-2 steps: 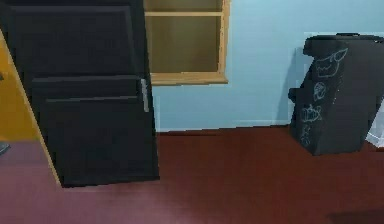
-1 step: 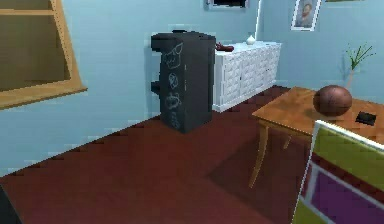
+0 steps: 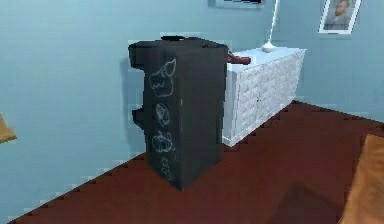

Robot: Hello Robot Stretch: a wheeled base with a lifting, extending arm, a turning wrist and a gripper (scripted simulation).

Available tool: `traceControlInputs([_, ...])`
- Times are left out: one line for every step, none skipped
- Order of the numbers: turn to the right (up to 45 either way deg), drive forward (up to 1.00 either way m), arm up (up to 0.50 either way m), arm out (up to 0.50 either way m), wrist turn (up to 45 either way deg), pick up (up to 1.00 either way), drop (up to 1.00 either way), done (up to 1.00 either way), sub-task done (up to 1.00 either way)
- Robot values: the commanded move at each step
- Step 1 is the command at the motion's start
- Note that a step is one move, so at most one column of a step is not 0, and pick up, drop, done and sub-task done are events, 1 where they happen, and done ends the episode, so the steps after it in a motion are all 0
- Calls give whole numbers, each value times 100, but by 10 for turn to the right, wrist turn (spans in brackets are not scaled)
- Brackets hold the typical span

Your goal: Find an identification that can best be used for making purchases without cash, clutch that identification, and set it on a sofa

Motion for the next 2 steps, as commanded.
traceControlInputs([0, 60, 0, 0, 0, 0, 0, 0, 0])
traceControlInputs([390, 0, 0, 0, 0, 0, 0, 0, 0])
